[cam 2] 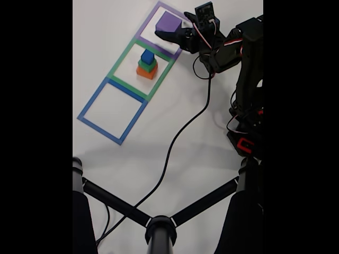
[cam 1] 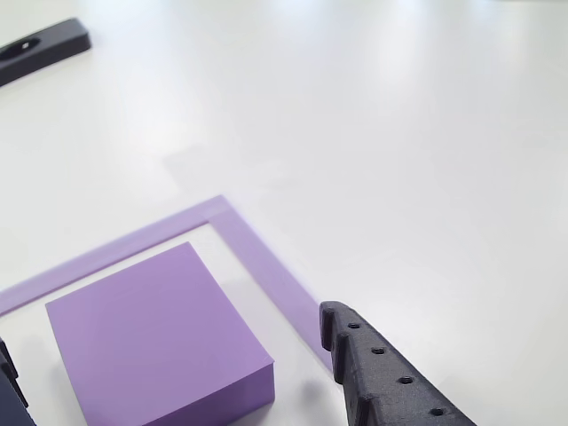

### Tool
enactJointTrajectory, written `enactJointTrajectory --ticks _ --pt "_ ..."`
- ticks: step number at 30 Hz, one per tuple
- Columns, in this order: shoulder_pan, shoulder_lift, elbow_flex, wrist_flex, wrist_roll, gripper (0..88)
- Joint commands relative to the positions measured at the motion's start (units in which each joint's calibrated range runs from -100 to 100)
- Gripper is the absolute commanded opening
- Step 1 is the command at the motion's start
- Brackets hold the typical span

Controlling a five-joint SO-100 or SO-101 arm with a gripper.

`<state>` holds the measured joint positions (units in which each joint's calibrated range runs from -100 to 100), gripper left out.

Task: Tower of hanoi

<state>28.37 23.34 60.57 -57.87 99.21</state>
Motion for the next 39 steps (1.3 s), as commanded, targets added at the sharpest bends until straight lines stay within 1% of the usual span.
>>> enactJointTrajectory --ticks 1,8,30,39 --pt "-0.9 0.0 -1.2 -2.6 0.8 41.8" --pt "-1.9 1.9 -1.6 -4.7 0.8 41.0" --pt "-2.4 6.5 -4.8 -4.3 0.8 39.8" --pt "-2.7 6.9 -5.1 -4.5 0.8 35.6"
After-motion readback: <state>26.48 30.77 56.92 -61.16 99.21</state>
